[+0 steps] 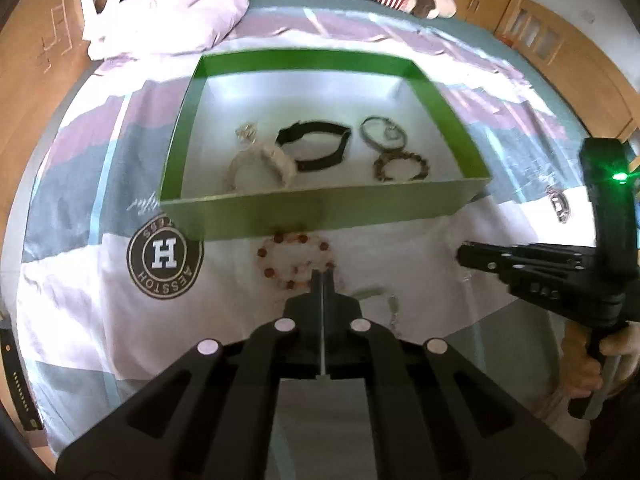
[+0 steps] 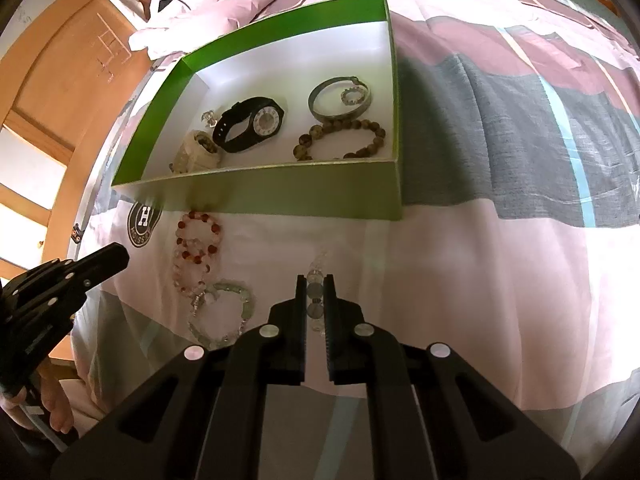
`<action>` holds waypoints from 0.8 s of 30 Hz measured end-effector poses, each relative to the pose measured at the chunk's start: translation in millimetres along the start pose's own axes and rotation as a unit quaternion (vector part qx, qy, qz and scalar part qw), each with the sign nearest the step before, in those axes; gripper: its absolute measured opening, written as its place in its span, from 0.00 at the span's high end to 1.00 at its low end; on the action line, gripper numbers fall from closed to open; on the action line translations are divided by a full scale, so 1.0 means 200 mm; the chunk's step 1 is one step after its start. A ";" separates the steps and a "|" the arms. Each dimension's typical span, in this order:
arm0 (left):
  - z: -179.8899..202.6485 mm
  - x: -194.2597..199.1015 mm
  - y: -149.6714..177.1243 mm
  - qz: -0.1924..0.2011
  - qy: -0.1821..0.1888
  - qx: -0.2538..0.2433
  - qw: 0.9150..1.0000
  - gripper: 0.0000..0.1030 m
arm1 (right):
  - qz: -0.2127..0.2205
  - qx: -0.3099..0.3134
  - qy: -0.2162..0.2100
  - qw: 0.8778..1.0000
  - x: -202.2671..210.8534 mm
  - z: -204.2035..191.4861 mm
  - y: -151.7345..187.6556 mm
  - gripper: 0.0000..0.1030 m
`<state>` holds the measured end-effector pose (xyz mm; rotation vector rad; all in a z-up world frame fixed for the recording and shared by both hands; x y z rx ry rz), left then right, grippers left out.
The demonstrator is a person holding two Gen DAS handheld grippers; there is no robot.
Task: Organize jewelry
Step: 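Grasp the pink-red beaded bracelet with the left tool while the right tool holds the crystal bracelet, then carry both bracelets into the green box and open both tools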
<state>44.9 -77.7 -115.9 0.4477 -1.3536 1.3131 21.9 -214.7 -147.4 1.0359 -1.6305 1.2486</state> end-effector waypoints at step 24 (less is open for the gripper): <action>-0.15 -0.37 0.08 -0.095 -0.026 0.017 0.995 0.93 | -0.018 0.000 -0.006 1.000 -0.04 -0.02 0.02 0.93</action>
Point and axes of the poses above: each gripper's, at about its wrist camera, not at the fingertips, and x roughly against the way its jaws point, z to its right, y to its underside, the point moved 8 cm from there along -x, roughly the way its jaws point, and after that the axes turned 10 degrees about y, right-handed, at the moved point
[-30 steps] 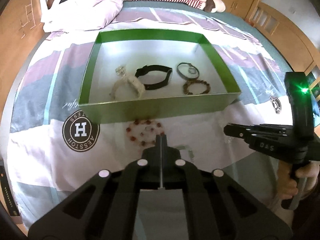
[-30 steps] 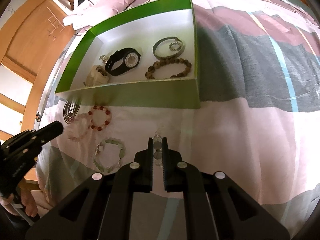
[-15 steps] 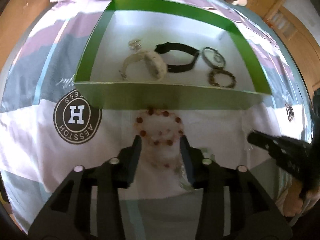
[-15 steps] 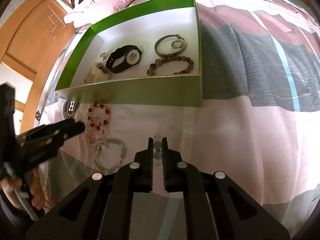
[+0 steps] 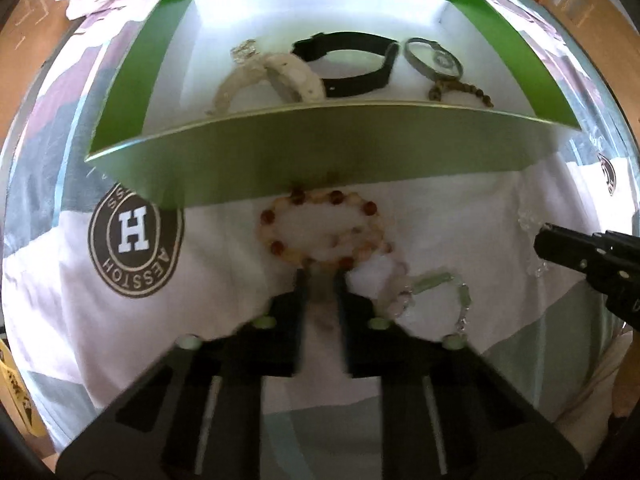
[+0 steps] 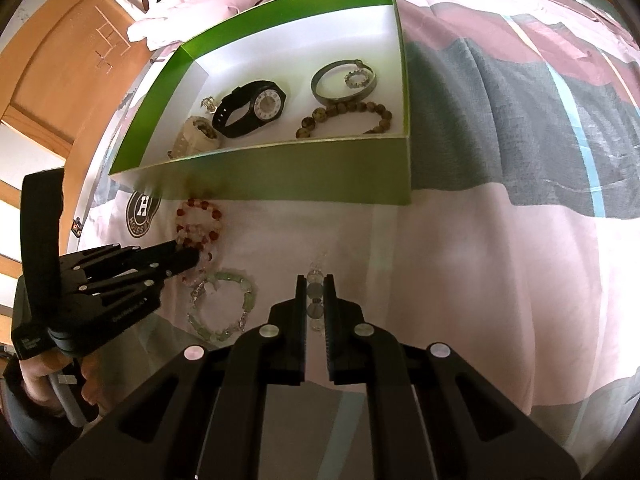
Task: Organize jewelry
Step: 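Carry both bracelets into the green box and open both tools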
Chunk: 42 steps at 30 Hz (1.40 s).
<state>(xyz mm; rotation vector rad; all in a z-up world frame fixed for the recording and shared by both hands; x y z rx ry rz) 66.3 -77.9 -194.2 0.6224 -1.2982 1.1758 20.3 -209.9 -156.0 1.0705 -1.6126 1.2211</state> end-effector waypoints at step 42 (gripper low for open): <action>-0.07 0.45 -0.74 0.130 -0.017 -0.011 0.991 0.93 | 0.067 -0.001 0.021 0.998 0.01 -0.08 -0.79 0.93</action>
Point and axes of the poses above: each gripper's, at about its wrist camera, not at the fingertips, and x roughly against the way its jaws point, z to its right, y to its underside, the point moved 8 cm from there along -x, roughly the way its jaws point, and after that the axes turned 10 degrees about y, right-handed, at the moved point
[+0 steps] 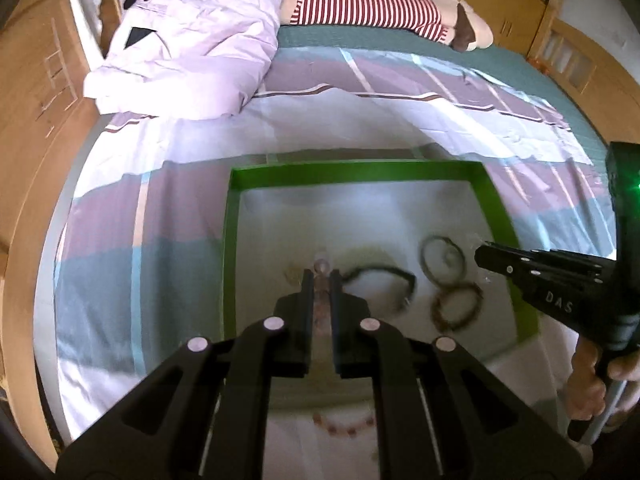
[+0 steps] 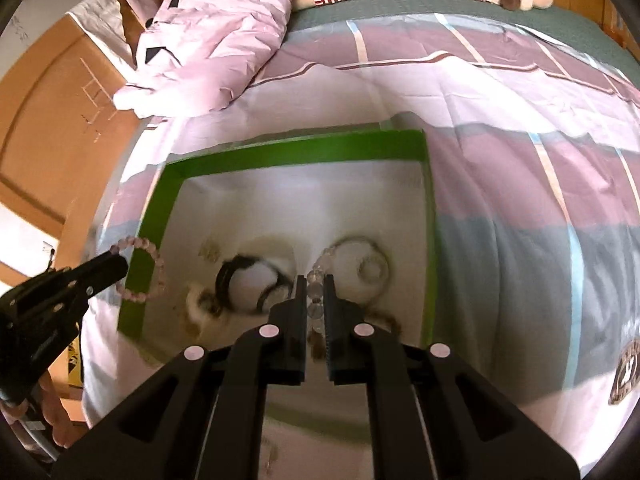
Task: Organize jewelry
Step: 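Carry both bracelets into the green box and open both tools, then grasp the pale green beaded bracelet with the right tool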
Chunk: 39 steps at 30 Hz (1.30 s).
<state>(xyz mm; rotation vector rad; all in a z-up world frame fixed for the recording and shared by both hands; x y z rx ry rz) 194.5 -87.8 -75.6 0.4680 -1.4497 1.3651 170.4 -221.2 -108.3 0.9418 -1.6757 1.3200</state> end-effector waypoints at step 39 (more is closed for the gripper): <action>-0.01 0.15 -0.10 0.074 0.051 0.116 0.989 0.02 | 0.006 -0.028 0.002 1.000 0.15 0.03 -0.02 0.30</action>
Point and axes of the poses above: each gripper's, at about its wrist camera, not at the fingertips, and x roughly against the way its jaws point, z to its right, y to its underside, the point moved 8 cm from there along -x, roughly the way its jaws point, and after that the axes turned 10 degrees about y, right-handed, at the moved point
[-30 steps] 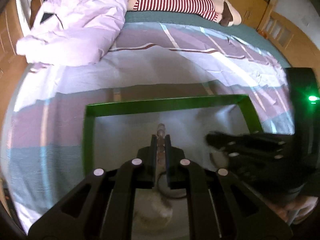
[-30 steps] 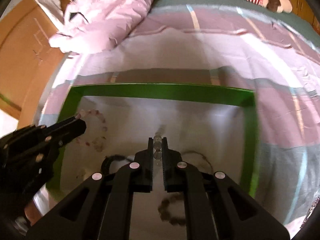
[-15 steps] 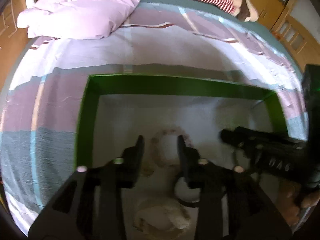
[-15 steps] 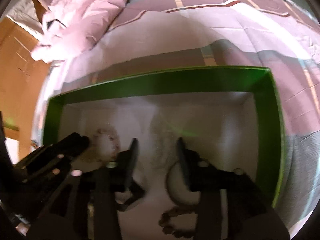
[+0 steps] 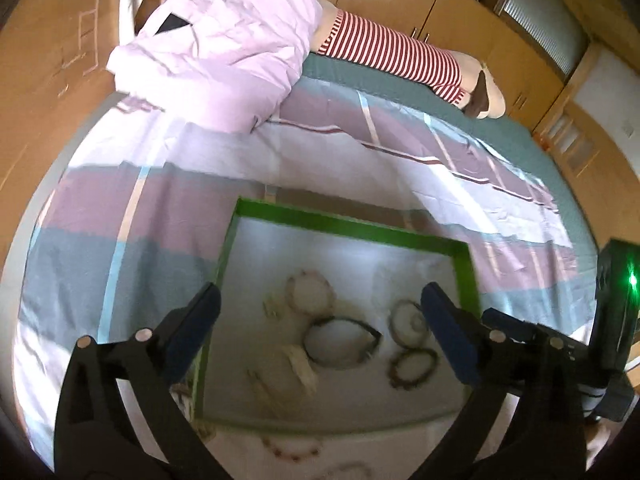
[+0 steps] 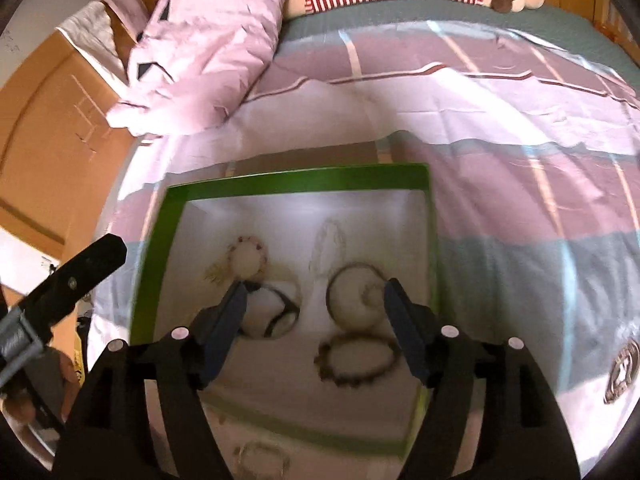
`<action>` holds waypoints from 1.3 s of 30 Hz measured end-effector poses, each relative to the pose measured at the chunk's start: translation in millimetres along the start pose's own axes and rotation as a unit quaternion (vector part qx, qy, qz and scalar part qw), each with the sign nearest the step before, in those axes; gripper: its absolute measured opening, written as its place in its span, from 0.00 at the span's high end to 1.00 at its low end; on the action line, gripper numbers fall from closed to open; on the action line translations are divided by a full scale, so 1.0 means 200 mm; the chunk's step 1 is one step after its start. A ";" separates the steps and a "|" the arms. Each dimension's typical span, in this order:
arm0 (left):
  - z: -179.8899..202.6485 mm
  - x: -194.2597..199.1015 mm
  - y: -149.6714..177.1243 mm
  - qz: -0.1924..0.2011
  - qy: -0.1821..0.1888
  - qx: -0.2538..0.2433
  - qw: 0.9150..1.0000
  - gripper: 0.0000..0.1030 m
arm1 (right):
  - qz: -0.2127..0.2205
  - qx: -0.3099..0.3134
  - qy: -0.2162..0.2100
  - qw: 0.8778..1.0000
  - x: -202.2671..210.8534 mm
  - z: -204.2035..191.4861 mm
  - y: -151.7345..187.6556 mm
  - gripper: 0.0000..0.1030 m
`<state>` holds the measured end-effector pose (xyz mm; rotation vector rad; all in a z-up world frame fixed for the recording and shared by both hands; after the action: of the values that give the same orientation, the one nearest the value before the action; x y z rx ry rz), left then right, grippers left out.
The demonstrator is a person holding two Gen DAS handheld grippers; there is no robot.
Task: Organize jewelry
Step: 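Grasp the pale green beaded bracelet with the right tool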
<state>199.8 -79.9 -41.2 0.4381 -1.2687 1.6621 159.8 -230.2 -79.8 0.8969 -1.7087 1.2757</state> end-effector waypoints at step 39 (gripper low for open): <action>-0.16 0.29 0.71 -0.072 -0.097 -0.093 0.988 0.02 | -0.108 0.145 0.016 0.983 -0.21 -0.28 0.94 0.68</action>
<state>60.3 -22.9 -87.3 0.5739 -1.4852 1.3914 22.3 -127.8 -183.6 1.1895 -1.3783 1.4029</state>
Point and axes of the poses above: each gripper's, at about its wrist camera, not at the fingertips, and x roughly against the way its jaws point, z to its right, y to its underside, the point moved 8 cm from there along -x, roughly the way its jaws point, and after that the axes turned 10 degrees about y, right-handed, at the moved point
